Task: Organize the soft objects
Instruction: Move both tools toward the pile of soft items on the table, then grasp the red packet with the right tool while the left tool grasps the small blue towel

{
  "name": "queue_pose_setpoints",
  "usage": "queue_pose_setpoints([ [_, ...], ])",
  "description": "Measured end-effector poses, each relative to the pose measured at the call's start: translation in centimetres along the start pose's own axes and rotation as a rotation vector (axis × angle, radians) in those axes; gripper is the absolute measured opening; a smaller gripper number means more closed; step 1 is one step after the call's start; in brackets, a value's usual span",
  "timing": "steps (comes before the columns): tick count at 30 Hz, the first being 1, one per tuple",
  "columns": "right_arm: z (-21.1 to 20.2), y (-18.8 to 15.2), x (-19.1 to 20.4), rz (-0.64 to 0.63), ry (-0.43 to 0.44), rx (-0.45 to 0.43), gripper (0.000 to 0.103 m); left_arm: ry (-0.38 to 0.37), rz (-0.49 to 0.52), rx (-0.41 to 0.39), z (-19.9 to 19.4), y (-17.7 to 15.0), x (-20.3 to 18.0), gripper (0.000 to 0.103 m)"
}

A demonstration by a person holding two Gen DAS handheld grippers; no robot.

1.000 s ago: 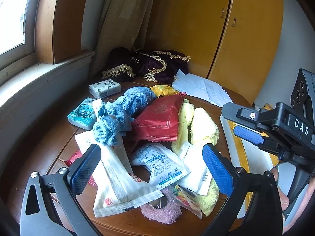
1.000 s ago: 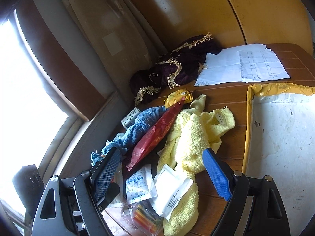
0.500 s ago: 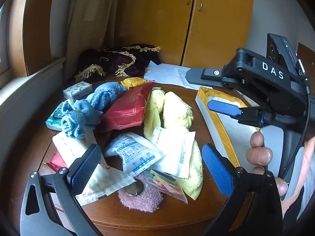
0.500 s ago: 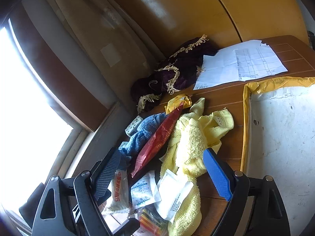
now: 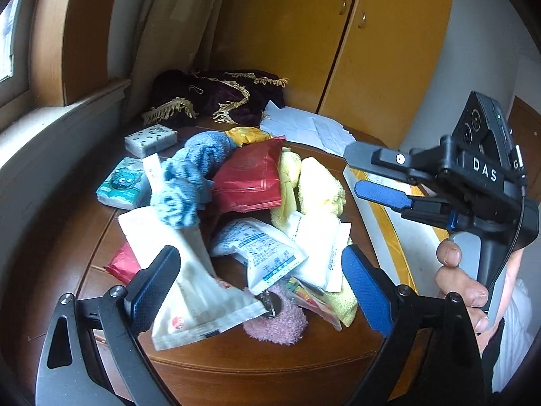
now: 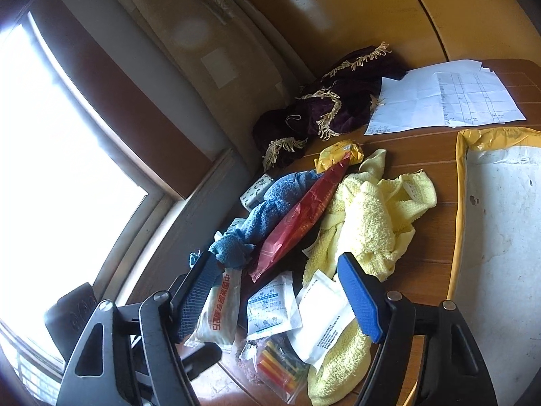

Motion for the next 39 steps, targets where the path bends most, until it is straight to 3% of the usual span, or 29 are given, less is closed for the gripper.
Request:
queue_pose_setpoints([
  [3, 0.2, -0.2, 0.5, -0.019, 0.014, 0.010, 0.064, 0.051, -0.060, -0.008, -0.5, 0.5, 2.4, 0.096],
  [10, 1.7, -0.3, 1.5, 0.021, 0.044, 0.072, 0.062, 0.093, -0.193, -0.009, -0.4, 1.5, 6.1, 0.096],
  [16, 4.3, 2.3, 0.4, 0.189, -0.050, 0.104, 0.062, 0.177, -0.184, -0.060, 0.6, 4.6, 6.8, 0.096],
  [20, 7.5, 3.0, -1.2, 0.233, -0.110, 0.106, 0.053, 0.152, -0.135, -0.074, 3.3, 6.9, 6.5, 0.095],
  [22, 8.6, 2.7, -1.6, 0.215, -0.124, 0.095, 0.049, 0.176, -0.104, -0.027, 5.4, 7.0, 6.7, 0.085],
  [23, 9.0, 2.5, -1.9, 0.213, -0.138, 0.096, 0.046, 0.187, -0.098, 0.003, 6.2, 6.7, 6.9, 0.073],
  [24, 9.2, 2.2, -2.2, 0.224, -0.145, 0.103, 0.042, 0.178, -0.100, 0.036, 7.0, 6.3, 7.0, 0.062],
  [26, 9.3, 2.2, -2.4, 0.221, -0.140, 0.089, 0.042, 0.140, -0.115, 0.089, 7.9, 5.0, 7.0, 0.052],
  [29, 9.7, 2.2, -2.3, 0.207, -0.146, 0.081, 0.042, 0.131, -0.133, 0.096, 8.0, 3.4, 7.1, 0.048],
  [31, 9.9, 2.2, -2.3, 0.190, -0.153, 0.078, 0.042, 0.128, -0.144, 0.057, 7.5, 3.0, 7.2, 0.046],
  [32, 10.0, 2.2, -2.3, 0.179, -0.161, 0.079, 0.041, 0.143, -0.135, 0.036, 7.2, 3.1, 7.1, 0.040],
  [34, 10.1, 2.1, -2.3, 0.160, -0.193, 0.081, 0.034, 0.127, -0.127, 0.004, 6.6, 3.3, 6.8, 0.035],
  [35, 10.1, 1.9, -2.4, 0.153, -0.208, 0.084, 0.025, 0.123, -0.122, -0.008, 6.4, 3.5, 6.7, 0.032],
  [39, 9.5, 1.9, -2.6, 0.163, -0.202, 0.075, 0.013, 0.113, -0.169, -0.012, 6.2, 3.7, 7.5, 0.028],
])
Point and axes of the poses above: each gripper's, at about its wrist camera, not at the fingertips, and z roughly the way its jaws point, x to its left, y to its top, the point moved 6 cm from there along z, roughly the way its jaws point, and after that the axes turned 4 degrees about -x, right-handed, at the moved point
